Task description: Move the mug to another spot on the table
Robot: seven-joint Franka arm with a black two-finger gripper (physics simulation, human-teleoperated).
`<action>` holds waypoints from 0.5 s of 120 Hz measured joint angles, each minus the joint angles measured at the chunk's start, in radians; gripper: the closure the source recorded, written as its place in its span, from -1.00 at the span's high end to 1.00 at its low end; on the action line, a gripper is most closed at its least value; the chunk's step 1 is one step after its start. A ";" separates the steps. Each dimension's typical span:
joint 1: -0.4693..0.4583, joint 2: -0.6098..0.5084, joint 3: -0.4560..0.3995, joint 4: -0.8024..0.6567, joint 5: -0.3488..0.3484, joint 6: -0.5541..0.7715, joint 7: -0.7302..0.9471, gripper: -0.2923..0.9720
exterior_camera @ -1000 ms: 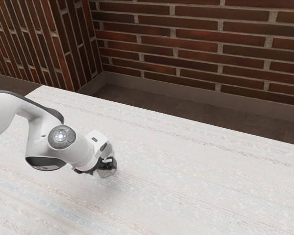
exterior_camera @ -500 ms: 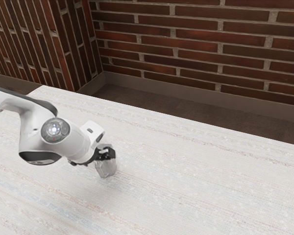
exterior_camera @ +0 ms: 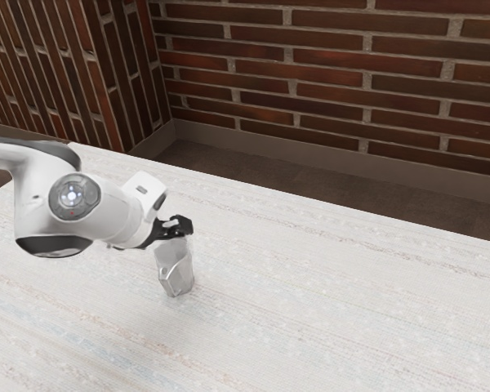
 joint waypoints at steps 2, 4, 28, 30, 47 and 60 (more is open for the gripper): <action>-0.012 -0.018 -0.002 0.003 -0.012 -0.015 0.001 0.54; -0.023 -0.032 -0.007 0.009 -0.033 -0.031 0.004 0.54; -0.010 0.104 -0.092 0.560 -0.653 -0.455 0.198 0.54; -0.001 0.135 -0.091 0.619 -0.693 -0.498 0.223 0.54; 0.058 0.287 -0.084 0.870 -0.932 -0.770 0.466 0.54; 0.099 0.342 -0.070 0.928 -1.040 -0.898 0.655 0.54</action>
